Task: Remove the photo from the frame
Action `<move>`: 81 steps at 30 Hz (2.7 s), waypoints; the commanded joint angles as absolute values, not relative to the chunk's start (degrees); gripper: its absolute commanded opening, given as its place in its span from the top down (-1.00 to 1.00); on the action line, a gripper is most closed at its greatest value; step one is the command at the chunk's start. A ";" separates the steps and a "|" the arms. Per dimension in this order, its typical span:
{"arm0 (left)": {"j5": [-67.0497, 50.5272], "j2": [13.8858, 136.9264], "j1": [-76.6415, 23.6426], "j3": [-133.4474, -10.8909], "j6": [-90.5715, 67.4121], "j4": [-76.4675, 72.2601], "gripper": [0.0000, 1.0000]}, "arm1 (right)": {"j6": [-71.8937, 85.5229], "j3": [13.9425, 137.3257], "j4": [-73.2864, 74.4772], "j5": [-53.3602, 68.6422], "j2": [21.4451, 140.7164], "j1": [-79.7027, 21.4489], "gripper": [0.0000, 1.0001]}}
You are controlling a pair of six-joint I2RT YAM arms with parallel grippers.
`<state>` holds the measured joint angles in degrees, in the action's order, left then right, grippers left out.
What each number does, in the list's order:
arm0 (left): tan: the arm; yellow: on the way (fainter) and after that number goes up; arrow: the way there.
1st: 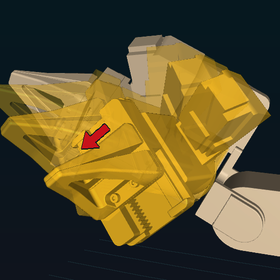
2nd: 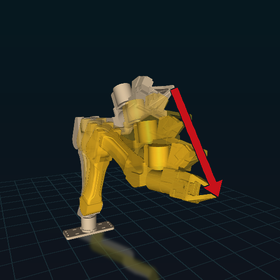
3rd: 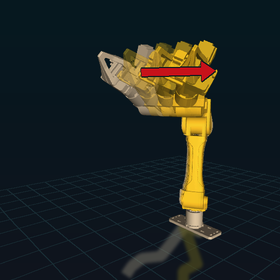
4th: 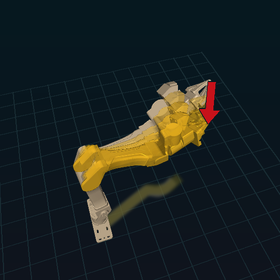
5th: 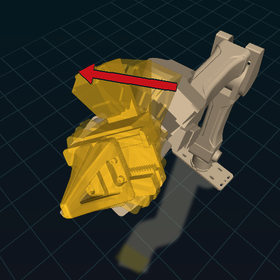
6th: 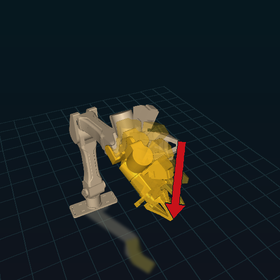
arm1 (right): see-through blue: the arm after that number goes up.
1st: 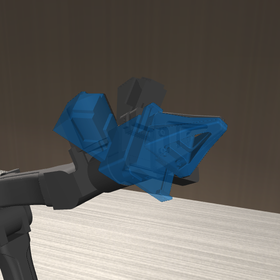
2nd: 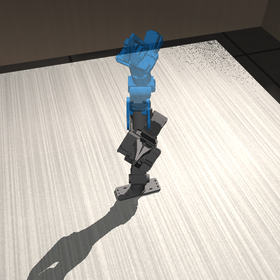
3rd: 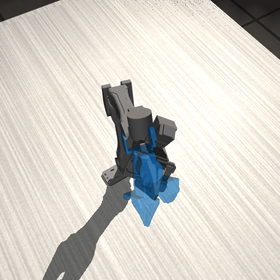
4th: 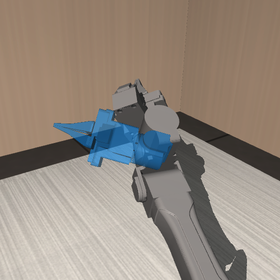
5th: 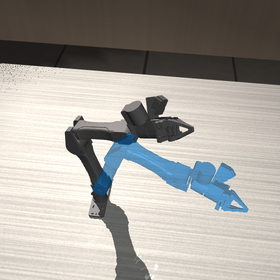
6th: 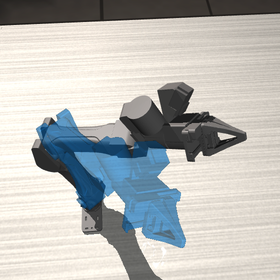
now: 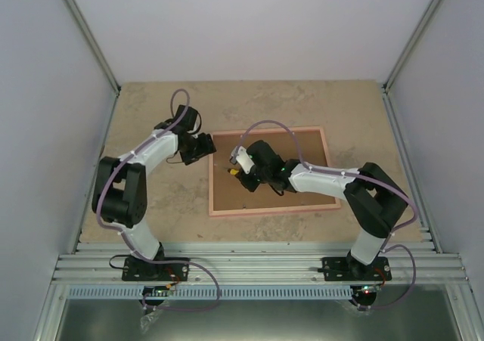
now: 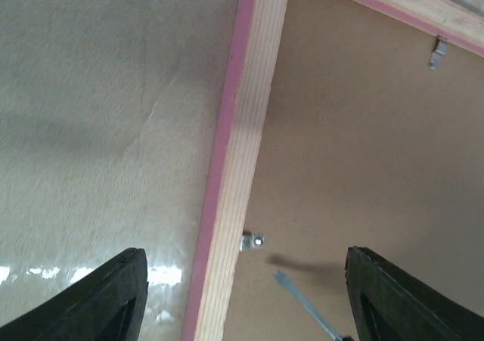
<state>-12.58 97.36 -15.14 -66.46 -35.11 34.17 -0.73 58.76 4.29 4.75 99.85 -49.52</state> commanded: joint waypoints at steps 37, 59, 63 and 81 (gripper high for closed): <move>-13.28 113.02 -14.94 -74.06 -27.99 37.10 0.59 | 6.19 57.26 -4.87 5.19 105.27 -49.35 0.99; -15.52 114.34 -14.99 -73.94 -27.93 37.29 0.78 | 11.30 56.71 -11.56 -0.80 105.88 -49.44 0.99; -15.84 114.15 -14.94 -73.93 -28.10 37.24 0.76 | 11.07 56.97 -13.26 -0.22 106.45 -49.76 0.99; -12.25 113.87 -14.98 -79.98 -29.72 38.85 0.21 | 11.29 53.97 -13.49 1.31 105.12 -49.84 0.99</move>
